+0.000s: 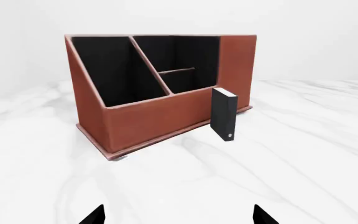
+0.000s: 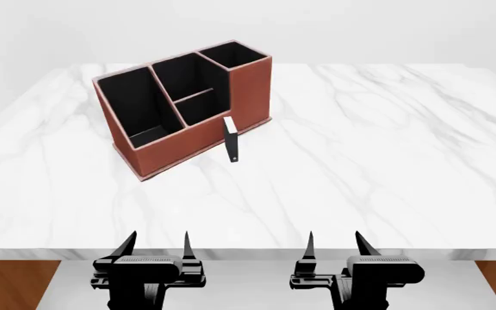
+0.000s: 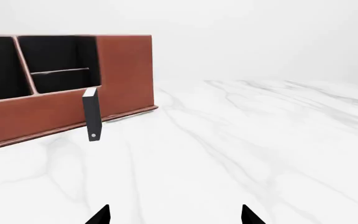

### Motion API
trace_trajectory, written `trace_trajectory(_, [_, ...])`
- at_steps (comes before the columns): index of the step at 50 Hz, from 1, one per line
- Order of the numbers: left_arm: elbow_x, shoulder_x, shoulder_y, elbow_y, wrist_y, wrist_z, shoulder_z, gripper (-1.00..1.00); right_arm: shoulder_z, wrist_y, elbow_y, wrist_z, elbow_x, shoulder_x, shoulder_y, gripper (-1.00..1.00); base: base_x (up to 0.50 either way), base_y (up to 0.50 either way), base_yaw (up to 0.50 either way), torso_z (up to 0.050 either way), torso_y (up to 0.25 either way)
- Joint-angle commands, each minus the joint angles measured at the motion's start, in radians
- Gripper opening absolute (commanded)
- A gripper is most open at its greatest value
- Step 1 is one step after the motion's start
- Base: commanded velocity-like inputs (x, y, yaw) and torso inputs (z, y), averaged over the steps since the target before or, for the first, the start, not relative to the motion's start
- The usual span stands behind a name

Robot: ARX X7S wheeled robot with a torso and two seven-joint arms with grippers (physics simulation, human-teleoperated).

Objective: Pick up the book and place it in the left compartment of the caddy.

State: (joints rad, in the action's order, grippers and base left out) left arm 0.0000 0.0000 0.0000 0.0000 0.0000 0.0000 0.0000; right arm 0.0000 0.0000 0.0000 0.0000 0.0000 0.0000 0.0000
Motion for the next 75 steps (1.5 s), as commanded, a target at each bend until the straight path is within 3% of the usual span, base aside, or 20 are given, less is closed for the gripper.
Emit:
trace_trajectory(1, [-0.010,-0.017,0.001,0.000,0.001,-0.019,0.021,1.00,-0.018,0.004,-0.001,0.023,0.015,0.015,0.001,1.00,0.00,0.00,0.00,0.000,0.000])
trace_trajectory(12, [-0.014,-0.047,0.000,0.001,0.000,-0.061,0.062,1.00,-0.053,0.004,-0.007,0.060,0.045,0.045,-0.001,1.00,0.00,0.00,0.00,0.000,0.000])
trace_trajectory(13, [0.124,-0.016,-0.116,-0.150,0.150,-0.103,0.092,1.00,0.150,-0.150,0.150,-0.150,0.150,0.000,-0.001,1.00,0.00,0.00,0.00,0.000,0.000])
trace_trajectory(14, [0.026,-0.012,0.000,-0.003,0.001,-0.020,0.022,1.00,0.000,0.000,0.000,0.000,0.010,0.009,-0.001,1.00,0.00,0.00,0.00,0.000,0.000])
trace_trajectory(20, [-0.007,-0.030,-0.001,0.005,-0.008,-0.043,0.046,1.00,-0.022,0.000,0.030,0.049,0.060,0.029,0.014,1.00,0.00,0.00,0.00,0.000,0.000])
trace_trajectory(22, [-0.022,-0.034,-0.003,0.002,-0.021,-0.049,0.046,1.00,-0.042,-0.029,0.041,0.097,-0.001,0.035,0.009,1.00,0.00,0.00,0.00,0.000,0.000])
trace_trajectory(53, [-0.073,-0.080,-0.010,0.001,-0.034,-0.106,0.104,1.00,-0.114,-0.002,0.049,0.133,0.045,0.081,0.014,1.00,0.00,0.49,0.00,0.000,0.000])
trace_trajectory(58, [-0.085,-0.089,-0.010,0.049,-0.086,-0.116,0.106,1.00,-0.115,0.152,-0.048,0.143,0.063,0.094,0.024,1.00,0.00,0.06,0.00,0.000,0.000])
trace_trajectory(60, [-0.101,-0.091,-0.013,0.123,-0.174,-0.135,0.092,1.00,-0.112,0.245,-0.113,0.139,0.086,0.099,0.034,1.00,0.00,0.00,0.00,0.000,0.000])
trace_trajectory(61, [-0.122,-0.094,-0.031,0.223,-0.324,-0.163,0.071,1.00,-0.129,0.353,-0.200,0.136,0.076,0.117,0.053,1.00,0.00,0.00,0.00,0.000,0.000])
trace_trajectory(66, [-0.165,-0.133,-0.075,0.492,-0.581,-0.188,0.043,1.00,-0.079,0.612,-0.445,0.138,0.156,0.128,0.169,1.00,0.00,0.00,0.00,0.000,0.000])
trace_trajectory(68, [-0.156,-0.142,-0.085,0.516,-0.584,-0.203,0.029,1.00,-0.070,0.701,-0.505,0.126,0.191,0.138,0.212,1.00,0.00,0.00,0.00,0.000,0.000])
trace_trajectory(75, [-0.160,-0.145,-0.076,0.486,-0.538,-0.203,0.028,1.00,-0.091,0.694,-0.490,0.126,0.182,0.152,0.218,1.00,0.30,0.00,0.00,0.000,0.000])
